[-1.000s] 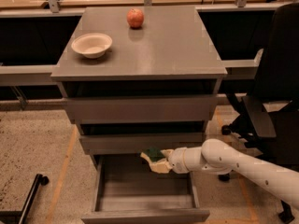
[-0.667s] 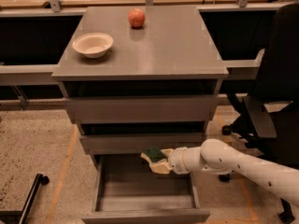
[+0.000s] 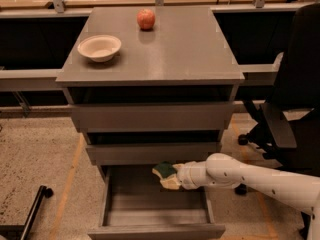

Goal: Place sponge into bottom drawer

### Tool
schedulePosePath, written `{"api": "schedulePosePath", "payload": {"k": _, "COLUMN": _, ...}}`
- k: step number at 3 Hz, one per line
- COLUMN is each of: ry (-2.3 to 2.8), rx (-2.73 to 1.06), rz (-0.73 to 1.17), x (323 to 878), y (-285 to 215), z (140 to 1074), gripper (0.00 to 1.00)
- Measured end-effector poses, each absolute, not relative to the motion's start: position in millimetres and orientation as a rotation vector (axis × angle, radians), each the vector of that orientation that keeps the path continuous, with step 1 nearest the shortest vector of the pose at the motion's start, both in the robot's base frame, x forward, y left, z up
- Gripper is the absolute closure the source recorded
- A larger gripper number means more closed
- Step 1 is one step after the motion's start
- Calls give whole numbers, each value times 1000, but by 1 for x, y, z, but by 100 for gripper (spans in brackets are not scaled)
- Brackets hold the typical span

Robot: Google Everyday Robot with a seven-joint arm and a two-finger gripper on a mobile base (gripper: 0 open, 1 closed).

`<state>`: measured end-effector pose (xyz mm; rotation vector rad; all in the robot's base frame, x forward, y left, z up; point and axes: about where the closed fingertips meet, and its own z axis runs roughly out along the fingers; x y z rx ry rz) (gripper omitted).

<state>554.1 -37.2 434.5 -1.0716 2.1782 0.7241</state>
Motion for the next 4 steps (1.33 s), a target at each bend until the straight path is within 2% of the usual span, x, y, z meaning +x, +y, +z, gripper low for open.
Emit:
{"api": "schedulePosePath", "payload": {"k": 1, "ry": 2270, "rx": -953, "rz": 716, "x": 557, "y": -44, "z": 395, "gripper": 100}}
{"api": "schedulePosePath", "payload": {"k": 3, "ry": 2256, "rx": -996, "rz": 669, "x": 548, "y": -47, "z": 399, "gripper": 100}}
{"api": "schedulePosePath", "payload": {"k": 4, "ry": 2259, "rx": -1008, "rz": 684, "x": 551, "y": -40, "z": 369, "gripper": 100}}
